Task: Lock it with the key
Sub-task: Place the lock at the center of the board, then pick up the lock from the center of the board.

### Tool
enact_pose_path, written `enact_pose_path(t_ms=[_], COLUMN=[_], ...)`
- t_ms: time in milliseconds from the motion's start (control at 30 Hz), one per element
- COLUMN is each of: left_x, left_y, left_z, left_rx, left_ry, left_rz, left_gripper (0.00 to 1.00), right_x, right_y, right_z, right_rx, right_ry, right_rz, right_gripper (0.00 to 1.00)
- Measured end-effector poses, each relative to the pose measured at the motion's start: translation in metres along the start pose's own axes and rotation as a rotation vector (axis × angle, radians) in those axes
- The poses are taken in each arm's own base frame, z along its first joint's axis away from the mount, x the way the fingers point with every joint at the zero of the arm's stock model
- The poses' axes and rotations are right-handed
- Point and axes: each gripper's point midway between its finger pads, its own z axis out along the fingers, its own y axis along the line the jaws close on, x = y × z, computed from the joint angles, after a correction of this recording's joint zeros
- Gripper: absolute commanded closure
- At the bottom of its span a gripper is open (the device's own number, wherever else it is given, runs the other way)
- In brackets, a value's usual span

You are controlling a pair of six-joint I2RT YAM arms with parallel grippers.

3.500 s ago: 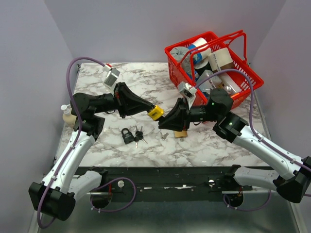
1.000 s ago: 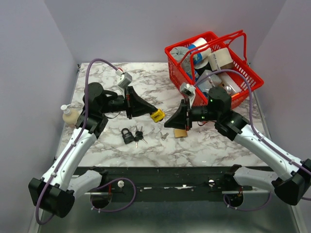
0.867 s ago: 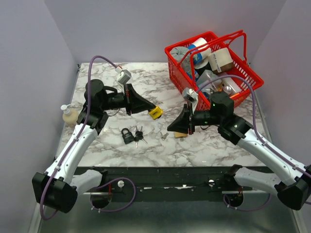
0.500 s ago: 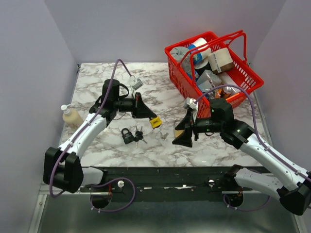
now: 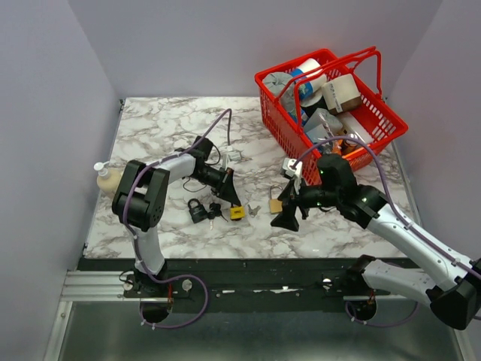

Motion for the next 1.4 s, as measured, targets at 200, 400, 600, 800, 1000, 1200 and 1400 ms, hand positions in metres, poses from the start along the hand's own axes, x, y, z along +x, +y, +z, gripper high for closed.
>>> enact_pose_path(t_ms=[200, 400, 600, 800, 1000, 1200, 1400], left_x=[0.005, 0.007, 0.006, 0.007, -0.005, -0.057, -0.09], left_y=[0.019, 0.027, 0.03, 0.036, 0.034, 0.013, -0.035], left_z=[0.008, 0.015, 0.016, 0.015, 0.003, -0.032, -0.068], left_rx=[0.015, 0.047, 0.055, 0.03, -0.04, -0.149, -0.254], left_ry=[0.045, 0.055, 0.057, 0.064, 0.02, -0.128, -0.304], left_rz=[0.0, -0.034, -0.032, -0.02, 0.027, 0.176, 0.321], left_gripper=[1.0, 0.92, 0.65, 0.54, 0.32, 0.23, 0.2], right_x=[0.012, 0.019, 0.022, 0.024, 0.029, 0.039, 0.046], right_y=[-0.009, -0.014, -0.016, -0.022, -0.041, -0.066, -0.084], right_z=[0.002, 0.005, 0.008, 0.007, 0.006, 0.01, 0.013], right_rx=[0.033, 0.041, 0.045, 0.08, 0.199, 0.324, 0.478], right_ry=[0.046, 0.076, 0.09, 0.1, 0.123, 0.181, 0.163], right_rz=[-0.014, -0.007, -0.004, 0.0, 0.067, 0.147, 0.308], right_gripper=[0.01, 0.0, 0.0, 0.0, 0.0, 0.0, 0.0])
